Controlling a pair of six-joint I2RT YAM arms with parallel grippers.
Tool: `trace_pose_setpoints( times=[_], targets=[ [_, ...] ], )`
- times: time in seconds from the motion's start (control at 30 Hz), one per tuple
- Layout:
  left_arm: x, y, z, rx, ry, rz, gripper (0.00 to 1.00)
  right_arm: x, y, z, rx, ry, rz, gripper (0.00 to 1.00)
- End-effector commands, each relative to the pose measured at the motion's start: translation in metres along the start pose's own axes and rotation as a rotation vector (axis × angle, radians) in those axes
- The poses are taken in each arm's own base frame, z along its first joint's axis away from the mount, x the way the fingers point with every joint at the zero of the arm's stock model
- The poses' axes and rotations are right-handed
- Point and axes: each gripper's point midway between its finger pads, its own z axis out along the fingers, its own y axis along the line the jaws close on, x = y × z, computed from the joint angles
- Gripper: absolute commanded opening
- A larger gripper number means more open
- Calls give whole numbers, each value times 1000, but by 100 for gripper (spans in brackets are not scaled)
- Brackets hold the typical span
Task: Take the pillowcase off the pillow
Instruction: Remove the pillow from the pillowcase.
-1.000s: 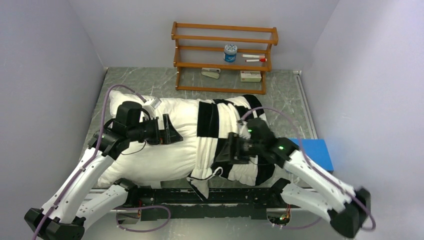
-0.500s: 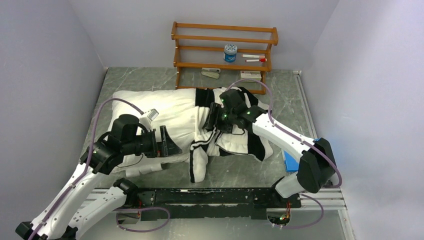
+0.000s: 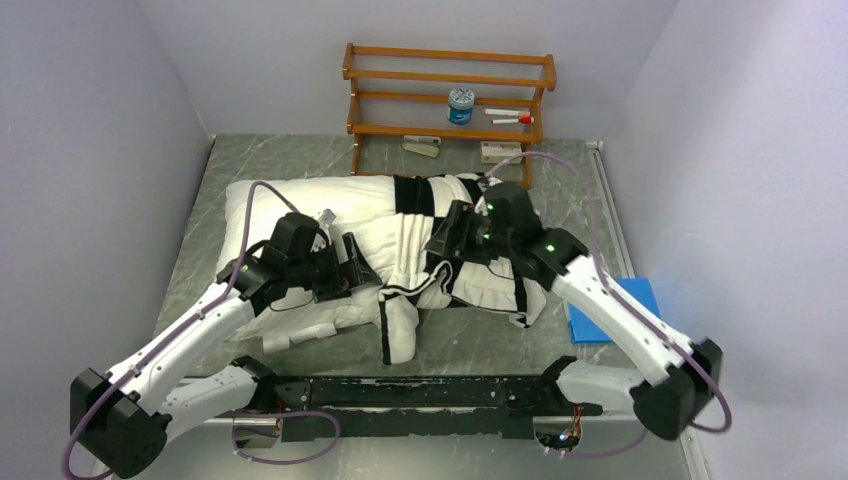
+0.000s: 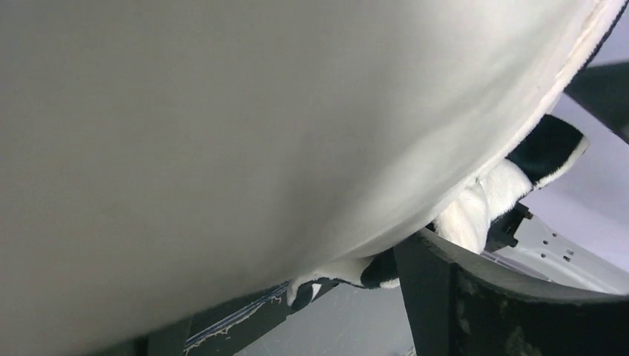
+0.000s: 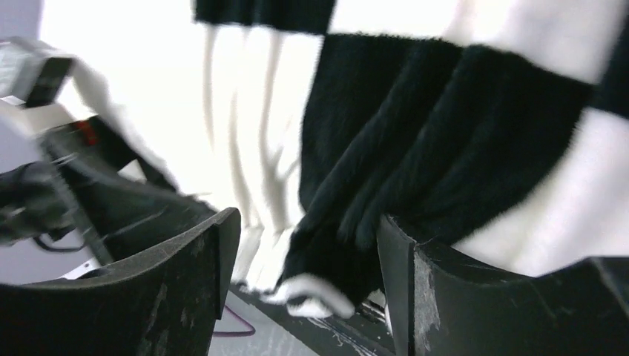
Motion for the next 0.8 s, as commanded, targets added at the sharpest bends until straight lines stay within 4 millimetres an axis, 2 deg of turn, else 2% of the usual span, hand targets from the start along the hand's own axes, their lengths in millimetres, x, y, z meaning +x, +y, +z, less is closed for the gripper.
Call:
trace_pose_setpoints(
  times=[0.0,0.07,0.17,0.27,0.33,0.37,0.4,0.53,0.63,0.77],
  targets=[
    [-23,-9,3,3,-89,44,94,-5,-2,-45,-10,-111,38,71],
    [-26,-9,-3,-5,-114,46,95,12,-3,-52,-44,-78,92,71],
    [-27,-5,-7,-18,-134,51,94,41,12,-52,-165,7,174,69],
    [-22,-5,-7,-10,-111,57,94,79,47,-41,-291,115,143,69],
    [-20,-5,-7,-10,-96,57,93,102,65,-30,-276,186,94,69],
    [-19,-6,-6,-8,-88,60,93,107,72,-26,-245,168,71,69],
    [-18,-6,-7,-8,-84,63,93,106,76,-21,-215,127,62,71],
    [-19,-5,-12,-20,-93,72,93,84,71,-3,-154,-37,168,72],
    [-19,-3,-15,-25,-102,72,93,71,82,-1,-183,-84,209,73],
    [-16,0,-16,-35,-100,66,93,65,76,12,-149,-130,290,73]
  ],
)
